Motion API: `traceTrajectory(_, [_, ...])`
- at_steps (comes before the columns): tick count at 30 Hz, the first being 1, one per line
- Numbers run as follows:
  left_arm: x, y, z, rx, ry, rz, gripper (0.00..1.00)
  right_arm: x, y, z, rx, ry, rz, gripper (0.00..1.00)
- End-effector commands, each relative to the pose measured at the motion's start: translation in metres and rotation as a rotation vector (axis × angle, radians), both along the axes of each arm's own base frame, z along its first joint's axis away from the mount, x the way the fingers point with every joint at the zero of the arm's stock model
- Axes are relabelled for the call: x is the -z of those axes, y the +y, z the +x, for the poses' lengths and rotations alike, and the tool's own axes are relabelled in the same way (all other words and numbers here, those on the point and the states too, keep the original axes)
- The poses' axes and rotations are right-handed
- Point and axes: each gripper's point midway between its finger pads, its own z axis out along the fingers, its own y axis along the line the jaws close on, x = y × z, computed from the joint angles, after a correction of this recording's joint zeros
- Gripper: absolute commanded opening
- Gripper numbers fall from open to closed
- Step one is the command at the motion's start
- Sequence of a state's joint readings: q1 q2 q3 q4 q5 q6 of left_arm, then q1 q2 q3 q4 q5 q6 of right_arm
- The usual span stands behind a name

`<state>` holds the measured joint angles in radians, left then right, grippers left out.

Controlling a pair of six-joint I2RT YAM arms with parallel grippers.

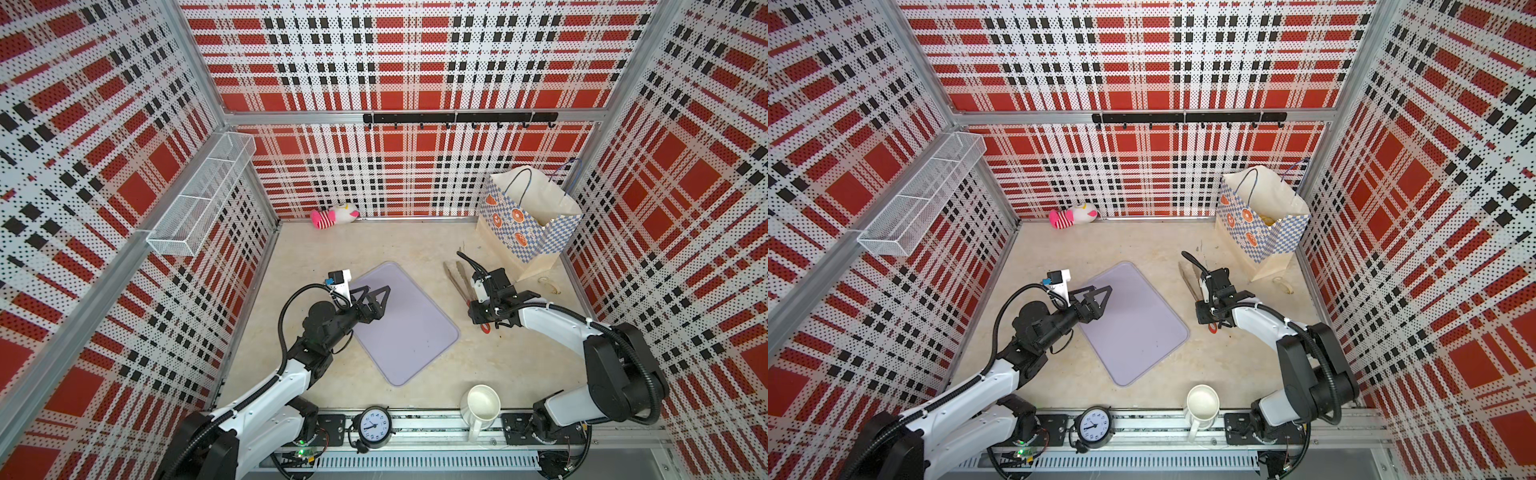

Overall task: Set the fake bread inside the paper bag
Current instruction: 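Lower the tongs onto the table beside the tray and release with the right gripper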

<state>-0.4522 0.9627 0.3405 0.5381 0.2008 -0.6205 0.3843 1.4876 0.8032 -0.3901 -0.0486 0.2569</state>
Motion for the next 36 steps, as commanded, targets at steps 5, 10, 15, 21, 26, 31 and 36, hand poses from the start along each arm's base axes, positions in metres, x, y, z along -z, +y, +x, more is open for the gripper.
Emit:
traceTrajectory(5, [0.002, 0.002, 0.000, -0.010, -0.007, 0.011, 0.98, -0.022, -0.003, 0.020, 0.049, -0.116, -0.014, 0.48])
traceTrajectory(10, [-0.001, 0.019, 0.010, -0.080, 0.000, -0.001, 0.98, -0.068, -0.005, 0.026, 0.057, -0.266, 0.073, 0.57])
traceTrajectory(15, [-0.005, 0.060, 0.023, -0.260, -0.012, 0.031, 0.98, -0.118, -0.050, 0.028, 0.165, -0.477, 0.141, 0.62])
traceTrajectory(21, [-0.006, 0.155, 0.021, -0.676, -0.061, 0.071, 0.98, -0.152, -0.132, 0.015, 0.363, -0.787, 0.021, 0.90])
traceTrajectory(26, [0.007, 0.221, 0.005, -0.982, -0.074, 0.138, 0.98, -0.148, -0.174, 0.005, 0.529, -0.879, -0.040, 0.99])
traceTrajectory(31, [0.015, 0.255, -0.013, -1.175, -0.139, 0.271, 0.98, -0.140, -0.177, 0.012, 0.543, -0.948, -0.042, 1.00])
traceTrajectory(36, [0.032, 0.260, -0.014, -1.193, -0.148, 0.423, 0.98, -0.126, -0.170, 0.026, 0.472, -0.966, -0.061, 1.00])
